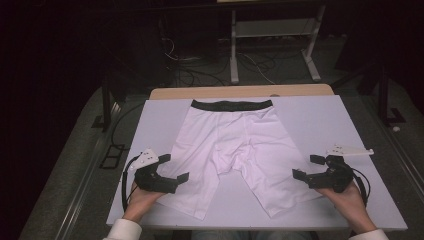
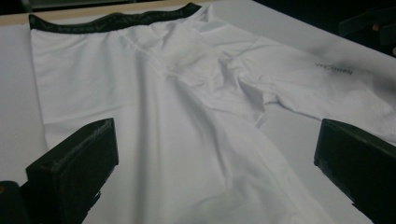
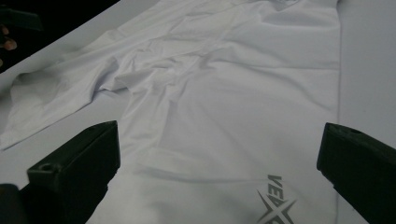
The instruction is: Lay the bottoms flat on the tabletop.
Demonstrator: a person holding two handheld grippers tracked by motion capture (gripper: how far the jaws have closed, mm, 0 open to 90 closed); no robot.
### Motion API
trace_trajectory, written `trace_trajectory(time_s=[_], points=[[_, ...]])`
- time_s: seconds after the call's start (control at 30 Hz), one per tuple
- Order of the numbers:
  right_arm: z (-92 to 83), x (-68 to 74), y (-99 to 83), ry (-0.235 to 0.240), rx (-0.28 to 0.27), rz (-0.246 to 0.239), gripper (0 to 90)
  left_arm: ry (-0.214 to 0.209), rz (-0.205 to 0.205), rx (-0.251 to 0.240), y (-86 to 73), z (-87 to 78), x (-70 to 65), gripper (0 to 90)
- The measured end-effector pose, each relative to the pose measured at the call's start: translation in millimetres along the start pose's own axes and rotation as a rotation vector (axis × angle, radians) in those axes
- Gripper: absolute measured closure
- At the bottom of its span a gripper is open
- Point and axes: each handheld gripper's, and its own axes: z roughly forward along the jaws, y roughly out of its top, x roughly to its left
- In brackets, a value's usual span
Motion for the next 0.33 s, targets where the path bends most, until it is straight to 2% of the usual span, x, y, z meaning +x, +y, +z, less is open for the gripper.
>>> trace_trajectory(time_s=[0.1,0.2,0.33], points=[[-4.5,-2.6,-4.8,-0.025,-0.009,-0.016,0.0,0.008,-0.004,0.003,-2.4,-1.5,1.8,0.0],[-7.2,-4.7,-10.2,-0.059,-0.002,-0.053,0.0,0.015,0.003,0.015,-4.1,-1.2,2.7,0.0],[-8.2,-5.3,-13.7,-0.051,0.010,-0.064,0.0,0.015,0.010,0.024,-4.3,0.4,1.8,0.0]])
